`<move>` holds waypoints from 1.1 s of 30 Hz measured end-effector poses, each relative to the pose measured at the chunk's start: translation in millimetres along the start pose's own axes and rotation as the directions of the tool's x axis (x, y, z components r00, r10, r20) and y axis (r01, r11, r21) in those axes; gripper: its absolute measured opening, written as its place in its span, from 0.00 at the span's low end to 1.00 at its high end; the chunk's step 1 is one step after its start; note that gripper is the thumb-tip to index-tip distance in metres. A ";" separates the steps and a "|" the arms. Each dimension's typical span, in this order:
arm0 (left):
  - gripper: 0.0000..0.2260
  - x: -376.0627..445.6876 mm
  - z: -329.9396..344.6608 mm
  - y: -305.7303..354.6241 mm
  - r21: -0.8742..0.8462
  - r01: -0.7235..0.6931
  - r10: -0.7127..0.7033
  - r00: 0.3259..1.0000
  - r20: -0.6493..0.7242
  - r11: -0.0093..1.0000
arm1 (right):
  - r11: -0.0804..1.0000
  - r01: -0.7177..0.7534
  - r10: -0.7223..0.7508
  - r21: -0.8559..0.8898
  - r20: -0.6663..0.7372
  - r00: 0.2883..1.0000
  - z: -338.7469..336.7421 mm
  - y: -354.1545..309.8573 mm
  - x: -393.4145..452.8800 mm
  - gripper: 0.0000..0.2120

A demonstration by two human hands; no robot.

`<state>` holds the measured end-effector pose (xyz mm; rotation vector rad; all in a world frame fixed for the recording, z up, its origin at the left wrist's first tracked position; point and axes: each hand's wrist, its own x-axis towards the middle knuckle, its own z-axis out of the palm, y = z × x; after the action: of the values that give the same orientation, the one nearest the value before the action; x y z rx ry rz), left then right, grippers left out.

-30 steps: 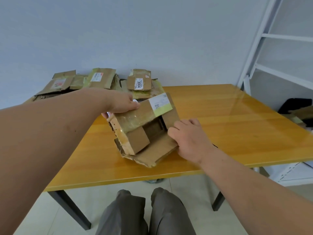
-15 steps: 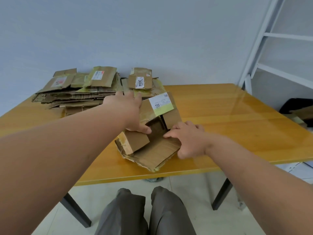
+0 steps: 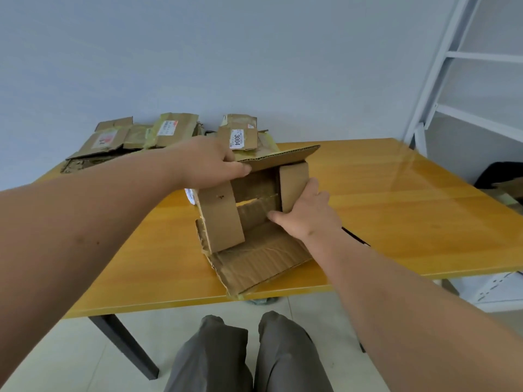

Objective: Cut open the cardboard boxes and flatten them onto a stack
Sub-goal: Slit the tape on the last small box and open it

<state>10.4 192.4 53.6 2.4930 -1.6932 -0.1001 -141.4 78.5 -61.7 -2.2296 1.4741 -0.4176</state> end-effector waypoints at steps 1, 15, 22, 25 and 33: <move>0.27 0.3 -2.6 0.3 -0.047 0.009 -0.009 1.000 0.003 0.999 | 1.000 0.004 -0.004 -0.020 -0.025 1.000 2.5 -0.5 0.5 0.44; 0.37 -4.8 51.4 -30.0 -0.807 0.204 -0.679 0.671 -0.298 0.555 | 0.605 -0.243 0.045 0.758 0.272 0.961 -6.2 13.8 10.4 0.23; 0.48 -0.7 77.0 -37.3 -0.365 0.439 -0.509 0.852 -0.121 0.821 | 0.492 -0.302 -0.023 0.817 0.359 0.933 -9.0 21.5 0.6 0.07; 0.47 3.8 75.8 -40.3 -0.256 0.501 -0.534 0.842 -0.074 0.826 | 0.486 -0.309 -0.043 0.818 0.375 0.926 -10.4 22.1 -1.4 0.07; 0.30 4.1 58.4 -67.2 -0.396 0.391 -0.372 0.919 0.128 0.830 | 0.402 -0.353 0.014 0.845 0.380 0.925 -18.9 25.0 14.7 0.03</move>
<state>66.4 209.2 -13.7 2.4582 -1.0136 -0.5042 -164.5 52.9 -57.9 -1.1318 0.9153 -0.5705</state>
